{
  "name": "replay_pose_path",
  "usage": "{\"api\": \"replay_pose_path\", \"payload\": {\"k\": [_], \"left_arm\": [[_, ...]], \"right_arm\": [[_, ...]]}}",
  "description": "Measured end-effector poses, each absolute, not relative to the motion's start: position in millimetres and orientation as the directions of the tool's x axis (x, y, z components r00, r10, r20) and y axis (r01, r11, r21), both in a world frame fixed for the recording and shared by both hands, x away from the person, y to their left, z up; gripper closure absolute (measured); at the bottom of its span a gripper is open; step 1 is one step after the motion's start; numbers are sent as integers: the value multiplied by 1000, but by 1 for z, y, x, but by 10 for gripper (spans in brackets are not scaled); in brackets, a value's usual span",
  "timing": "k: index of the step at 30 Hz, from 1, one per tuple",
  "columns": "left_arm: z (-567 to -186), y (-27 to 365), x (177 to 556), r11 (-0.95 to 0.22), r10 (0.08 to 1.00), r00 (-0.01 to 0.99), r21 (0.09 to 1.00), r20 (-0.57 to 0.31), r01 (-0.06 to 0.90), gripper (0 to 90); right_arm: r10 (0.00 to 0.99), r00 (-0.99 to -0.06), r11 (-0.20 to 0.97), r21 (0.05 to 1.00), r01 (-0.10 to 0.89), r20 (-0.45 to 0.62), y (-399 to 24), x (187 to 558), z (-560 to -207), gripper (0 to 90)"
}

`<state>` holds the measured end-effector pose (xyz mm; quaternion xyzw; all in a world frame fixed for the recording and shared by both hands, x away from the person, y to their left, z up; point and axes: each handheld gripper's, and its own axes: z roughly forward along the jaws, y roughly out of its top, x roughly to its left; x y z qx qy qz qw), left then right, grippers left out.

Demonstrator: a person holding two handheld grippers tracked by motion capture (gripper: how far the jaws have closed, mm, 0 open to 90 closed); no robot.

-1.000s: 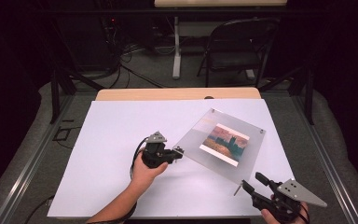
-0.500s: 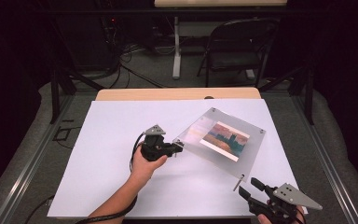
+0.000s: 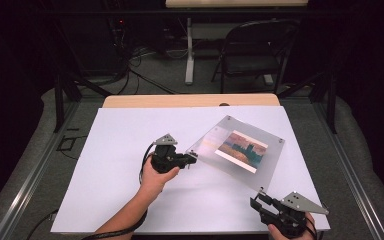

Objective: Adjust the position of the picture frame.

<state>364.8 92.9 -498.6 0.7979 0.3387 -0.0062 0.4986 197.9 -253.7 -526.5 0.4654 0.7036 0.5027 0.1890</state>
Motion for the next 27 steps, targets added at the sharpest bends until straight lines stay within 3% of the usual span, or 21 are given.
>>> {"api": "replay_pose_path", "payload": {"k": [8,14,21,27], "left_arm": [[-499,93,364,-278,532,773,790,-347,546,830],[-499,93,363,-274,530,772,791,-350,547,830],[-500,93,363,-275,527,774,791,-352,547,831],[-502,94,361,-281,522,777,789,-351,546,832]], "right_arm": [[843,-504,81,882,464,187,-249,201,-527,658],[827,-525,87,879,469,199,-247,203,-528,813],[819,-517,52,864,501,251,-252,204,-528,842],[841,-498,80,862,501,211,-248,202,-526,836]]}}
